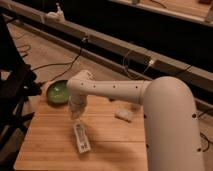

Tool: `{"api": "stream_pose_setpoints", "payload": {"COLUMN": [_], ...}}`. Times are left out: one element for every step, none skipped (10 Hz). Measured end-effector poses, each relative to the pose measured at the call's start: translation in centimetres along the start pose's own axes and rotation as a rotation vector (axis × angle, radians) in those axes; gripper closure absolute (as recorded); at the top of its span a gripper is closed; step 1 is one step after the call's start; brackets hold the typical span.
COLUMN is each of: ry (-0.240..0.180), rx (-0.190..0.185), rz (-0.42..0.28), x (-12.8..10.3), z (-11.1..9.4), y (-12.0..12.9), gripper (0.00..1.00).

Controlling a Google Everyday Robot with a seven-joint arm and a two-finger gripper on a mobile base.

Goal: Stand the bottle upright

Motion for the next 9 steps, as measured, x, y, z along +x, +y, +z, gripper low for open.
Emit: {"api": "stream_pose_setpoints", "payload": {"ry": [-0.054,-0.093,-0.216,-0.257,-0.273,-0.272,-0.272,-0.273,-0.273], "rx": [-0.006,-0.009,-0.027,-0.032,-0.035,-0.036,-0.035,-0.034,-0.035], "rz": [-0.003,-0.006,-0.015,-0.015,-0.018,-0.021,-0.021,-0.018,-0.019], "x": [-1.2,-1.9,-3.8,-4.2,-4.4,-4.4,-4.4,-4.4,-4.4], "z": [-2.1,-3.7,-8.6,-10.2,-10.9,-10.8,-10.8,-10.8,-10.8], "y": [0.1,0.2,0.7,0.7,0.8,1.0,1.0,0.8,0.9], "gripper": [1.00,1.00,1.00,1.00,1.00,1.00,1.00,1.00,1.00]}}
